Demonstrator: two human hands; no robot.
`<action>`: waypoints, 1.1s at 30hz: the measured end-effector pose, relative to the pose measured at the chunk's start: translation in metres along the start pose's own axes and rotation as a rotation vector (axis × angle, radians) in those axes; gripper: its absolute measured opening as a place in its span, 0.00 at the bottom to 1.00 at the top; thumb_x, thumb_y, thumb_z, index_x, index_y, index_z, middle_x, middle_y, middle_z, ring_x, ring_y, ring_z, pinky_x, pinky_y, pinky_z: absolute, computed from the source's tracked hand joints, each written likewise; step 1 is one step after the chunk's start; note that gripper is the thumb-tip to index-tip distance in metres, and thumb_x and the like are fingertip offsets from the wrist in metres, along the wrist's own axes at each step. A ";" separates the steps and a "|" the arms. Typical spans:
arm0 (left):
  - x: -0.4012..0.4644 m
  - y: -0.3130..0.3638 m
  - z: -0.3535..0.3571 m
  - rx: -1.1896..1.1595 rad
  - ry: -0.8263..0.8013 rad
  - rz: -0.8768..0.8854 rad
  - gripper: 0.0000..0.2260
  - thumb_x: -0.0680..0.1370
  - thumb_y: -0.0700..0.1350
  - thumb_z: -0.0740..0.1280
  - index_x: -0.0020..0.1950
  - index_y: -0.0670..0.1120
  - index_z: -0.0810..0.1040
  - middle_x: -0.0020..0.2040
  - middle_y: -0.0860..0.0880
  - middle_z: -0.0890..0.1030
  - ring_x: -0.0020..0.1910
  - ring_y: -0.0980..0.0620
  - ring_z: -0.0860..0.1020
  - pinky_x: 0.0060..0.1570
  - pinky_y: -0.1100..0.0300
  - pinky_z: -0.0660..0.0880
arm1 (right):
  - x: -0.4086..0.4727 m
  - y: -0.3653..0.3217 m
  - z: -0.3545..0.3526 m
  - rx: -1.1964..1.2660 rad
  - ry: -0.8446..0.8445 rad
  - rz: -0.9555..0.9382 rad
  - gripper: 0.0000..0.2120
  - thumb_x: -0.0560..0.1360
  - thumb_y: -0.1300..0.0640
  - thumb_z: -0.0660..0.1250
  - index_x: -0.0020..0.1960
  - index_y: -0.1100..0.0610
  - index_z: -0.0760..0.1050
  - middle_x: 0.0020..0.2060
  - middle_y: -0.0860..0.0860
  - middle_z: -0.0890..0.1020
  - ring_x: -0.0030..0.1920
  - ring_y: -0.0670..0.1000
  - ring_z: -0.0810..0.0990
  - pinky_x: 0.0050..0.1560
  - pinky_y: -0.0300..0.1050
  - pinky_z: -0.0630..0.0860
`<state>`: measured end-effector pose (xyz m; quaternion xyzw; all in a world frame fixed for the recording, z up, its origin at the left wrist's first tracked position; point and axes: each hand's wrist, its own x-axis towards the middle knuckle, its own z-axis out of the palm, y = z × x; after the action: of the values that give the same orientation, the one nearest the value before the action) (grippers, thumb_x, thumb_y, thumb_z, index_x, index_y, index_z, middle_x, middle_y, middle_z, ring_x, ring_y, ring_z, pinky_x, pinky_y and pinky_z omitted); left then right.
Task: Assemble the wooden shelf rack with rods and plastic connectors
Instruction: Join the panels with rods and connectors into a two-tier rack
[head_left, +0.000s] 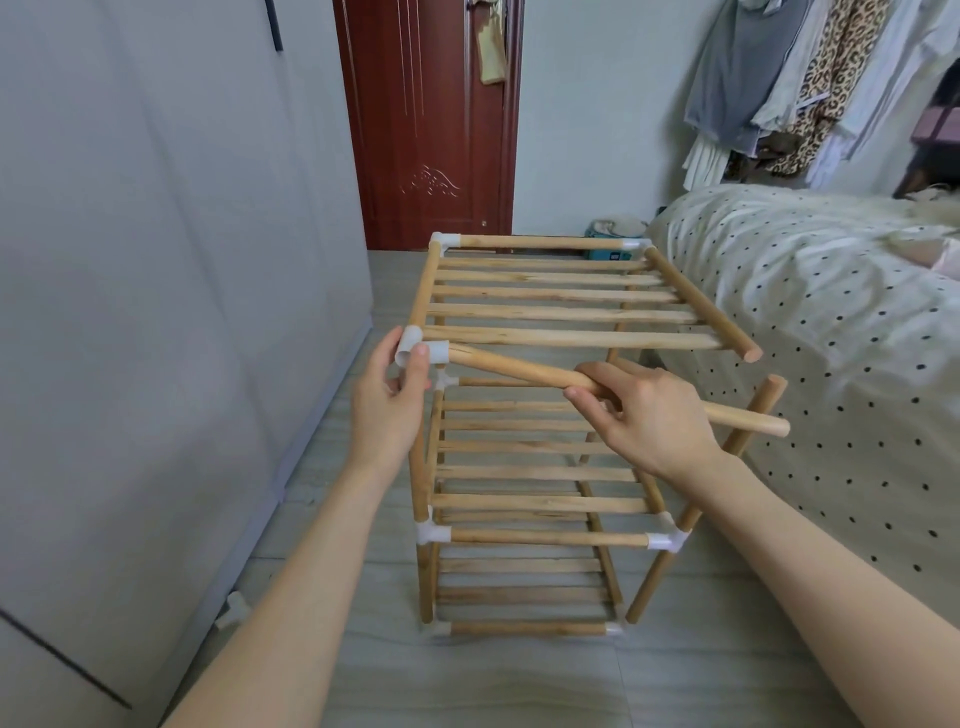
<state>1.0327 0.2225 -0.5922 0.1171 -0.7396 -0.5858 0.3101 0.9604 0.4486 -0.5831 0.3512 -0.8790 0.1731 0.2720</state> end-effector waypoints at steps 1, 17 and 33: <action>0.001 -0.001 0.000 -0.024 0.009 -0.014 0.13 0.80 0.53 0.59 0.64 0.57 0.70 0.52 0.63 0.77 0.48 0.59 0.80 0.43 0.71 0.75 | 0.001 -0.001 -0.002 -0.021 0.025 -0.026 0.17 0.78 0.44 0.59 0.52 0.54 0.80 0.33 0.48 0.78 0.31 0.50 0.76 0.33 0.43 0.71; -0.010 -0.005 -0.012 0.024 -0.020 0.016 0.20 0.81 0.52 0.56 0.73 0.51 0.65 0.51 0.62 0.76 0.43 0.67 0.78 0.37 0.81 0.68 | 0.054 -0.011 -0.013 -0.126 -0.216 -0.167 0.32 0.65 0.26 0.42 0.41 0.48 0.74 0.27 0.44 0.73 0.33 0.51 0.77 0.36 0.44 0.72; -0.013 -0.026 -0.019 0.211 -0.118 0.060 0.13 0.82 0.50 0.54 0.62 0.54 0.74 0.46 0.48 0.81 0.48 0.53 0.79 0.42 0.64 0.69 | -0.004 -0.071 0.021 -0.123 0.097 -0.293 0.19 0.73 0.58 0.67 0.63 0.60 0.75 0.64 0.62 0.74 0.66 0.62 0.72 0.67 0.62 0.66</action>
<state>1.0495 0.2072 -0.6187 0.0922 -0.8173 -0.5010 0.2692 1.0055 0.3912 -0.5947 0.4497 -0.8131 0.0944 0.3575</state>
